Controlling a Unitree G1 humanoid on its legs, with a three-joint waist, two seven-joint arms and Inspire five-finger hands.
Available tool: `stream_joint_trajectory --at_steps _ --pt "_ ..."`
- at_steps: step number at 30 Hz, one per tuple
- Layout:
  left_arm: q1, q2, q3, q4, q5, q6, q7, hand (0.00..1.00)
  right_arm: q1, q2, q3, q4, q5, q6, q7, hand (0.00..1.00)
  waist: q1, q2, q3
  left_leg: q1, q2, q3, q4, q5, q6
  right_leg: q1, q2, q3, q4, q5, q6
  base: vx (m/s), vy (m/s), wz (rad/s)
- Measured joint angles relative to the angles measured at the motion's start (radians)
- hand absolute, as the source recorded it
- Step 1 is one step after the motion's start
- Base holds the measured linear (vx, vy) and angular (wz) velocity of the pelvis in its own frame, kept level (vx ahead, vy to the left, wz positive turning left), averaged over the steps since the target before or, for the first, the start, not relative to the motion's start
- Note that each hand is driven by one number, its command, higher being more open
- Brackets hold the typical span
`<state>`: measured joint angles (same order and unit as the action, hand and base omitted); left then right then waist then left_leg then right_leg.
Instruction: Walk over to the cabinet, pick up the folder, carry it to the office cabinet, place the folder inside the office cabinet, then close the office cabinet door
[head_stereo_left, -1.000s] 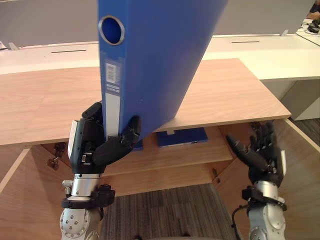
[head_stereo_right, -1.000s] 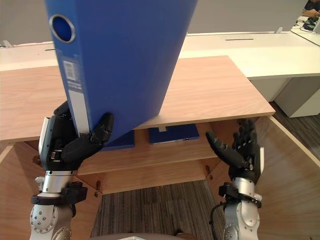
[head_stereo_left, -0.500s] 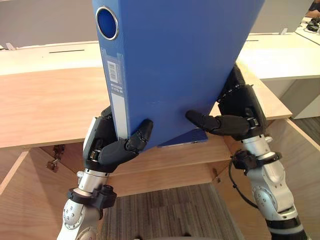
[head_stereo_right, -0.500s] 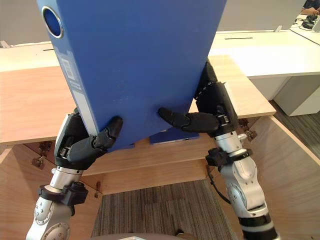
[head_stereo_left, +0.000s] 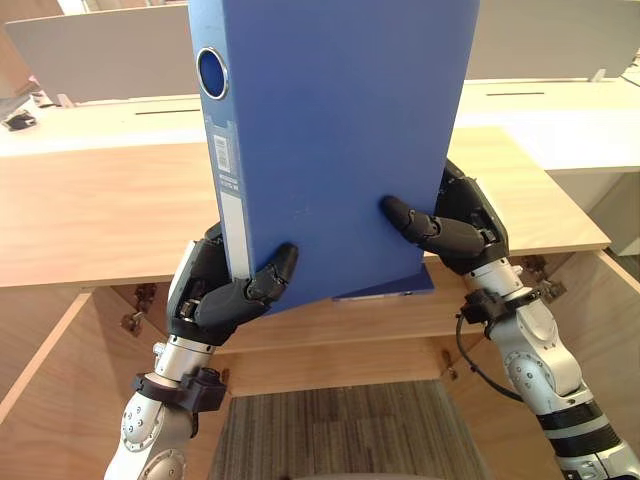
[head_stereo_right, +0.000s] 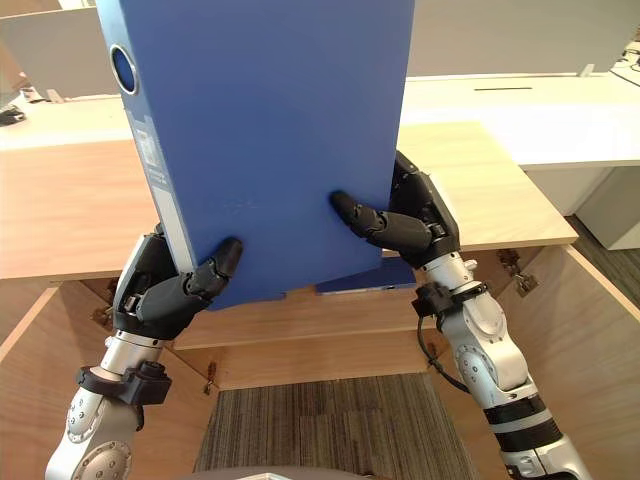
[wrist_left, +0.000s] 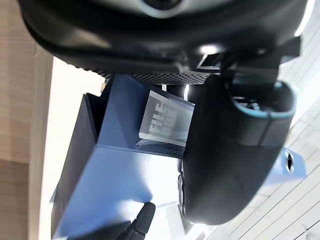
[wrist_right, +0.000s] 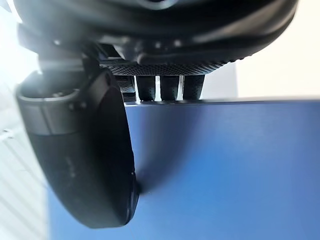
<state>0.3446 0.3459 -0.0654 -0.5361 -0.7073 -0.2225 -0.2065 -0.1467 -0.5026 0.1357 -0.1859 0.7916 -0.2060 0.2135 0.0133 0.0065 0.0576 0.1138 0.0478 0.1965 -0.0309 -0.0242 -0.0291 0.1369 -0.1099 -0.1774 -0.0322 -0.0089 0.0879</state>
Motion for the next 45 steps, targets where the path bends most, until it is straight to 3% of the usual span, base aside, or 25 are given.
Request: stream_joint_trajectory --at_steps 8,16,18,22,29,33,36,40,45 --pt "0.002 -0.172 0.094 0.001 0.068 -0.013 -0.01 1.0 0.001 0.184 -0.036 -0.082 -0.13 0.0 0.005 0.0 0.006 0.0 -0.001 -0.009 -0.013 -0.028 -0.019 0.022 0.007 -0.001 -0.009 -0.025 0.0 0.0 0.0 -0.05 -0.02 0.11" --pt "0.04 -0.349 0.328 0.016 0.197 -0.072 0.107 1.0 0.012 0.315 -0.175 -0.185 -0.232 -0.004 -0.021 0.0 0.019 0.0 -0.001 -0.012 -0.021 -0.073 -0.056 0.052 0.011 0.001 -0.013 -0.068 0.001 0.0 0.0 -0.03 -0.021 0.17" --pt "0.064 -0.393 0.43 0.098 0.196 -0.079 0.16 1.0 0.012 0.338 -0.24 -0.199 -0.232 -0.018 -0.041 0.0 0.023 0.0 -0.001 -0.016 -0.022 -0.084 -0.056 0.054 0.011 0.003 -0.014 -0.077 0.001 -0.001 0.0 -0.03 -0.02 0.16" --pt "0.118 -0.432 0.48 0.224 0.197 -0.061 0.206 1.0 0.012 0.349 -0.329 -0.204 -0.227 -0.045 -0.077 0.0 0.025 0.0 -0.002 -0.026 -0.027 -0.106 -0.057 0.06 0.013 0.002 -0.02 -0.096 0.009 -0.003 -0.002 -0.03 -0.013 0.19" --pt "0.143 -0.432 0.445 0.42 0.259 -0.08 0.172 1.0 0.012 0.348 -0.33 -0.204 -0.227 -0.049 -0.095 0.0 0.027 0.002 -0.004 -0.038 -0.033 -0.112 -0.062 0.067 0.014 -0.008 -0.031 -0.102 0.012 -0.016 0.004 -0.06 -0.019 0.03" --pt "0.137 -0.404 0.358 0.696 0.347 -0.001 0.157 1.0 0.012 0.345 -0.253 -0.204 -0.227 -0.053 -0.091 0.0 0.016 0.001 -0.017 -0.05 -0.032 -0.112 -0.062 0.073 0.012 -0.023 -0.028 -0.101 0.015 -0.016 0.004 -0.01 -0.004 0.0" --pt "0.175 -0.385 0.231 0.75 0.486 0.036 0.157 1.0 0.012 0.341 -0.168 -0.202 -0.228 -0.054 -0.076 0.0 0.014 -0.014 -0.022 -0.062 -0.031 -0.11 -0.062 0.074 0.01 -0.037 -0.026 -0.1 0.016 -0.016 0.004 0.0 0.0 0.0" --pt "0.151 -0.31 0.094 0.739 0.701 -0.002 0.133 1.0 0.013 0.317 -0.029 -0.145 -0.231 -0.054 -0.028 0.0 0.02 -0.016 -0.023 -0.067 -0.031 -0.111 -0.061 0.075 0.01 -0.04 -0.027 -0.1 0.018 -0.016 0.004 0.0 0.0 0.0" --pt "0.096 -0.265 0.101 0.776 0.775 -0.038 0.143 1.0 0.025 0.297 0.058 -0.089 -0.237 -0.053 -0.009 0.0 0.023 -0.017 -0.022 -0.072 -0.031 -0.106 -0.057 0.075 0.011 -0.05 -0.028 -0.096 0.019 -0.016 0.004 0.0 -0.001 -0.02"
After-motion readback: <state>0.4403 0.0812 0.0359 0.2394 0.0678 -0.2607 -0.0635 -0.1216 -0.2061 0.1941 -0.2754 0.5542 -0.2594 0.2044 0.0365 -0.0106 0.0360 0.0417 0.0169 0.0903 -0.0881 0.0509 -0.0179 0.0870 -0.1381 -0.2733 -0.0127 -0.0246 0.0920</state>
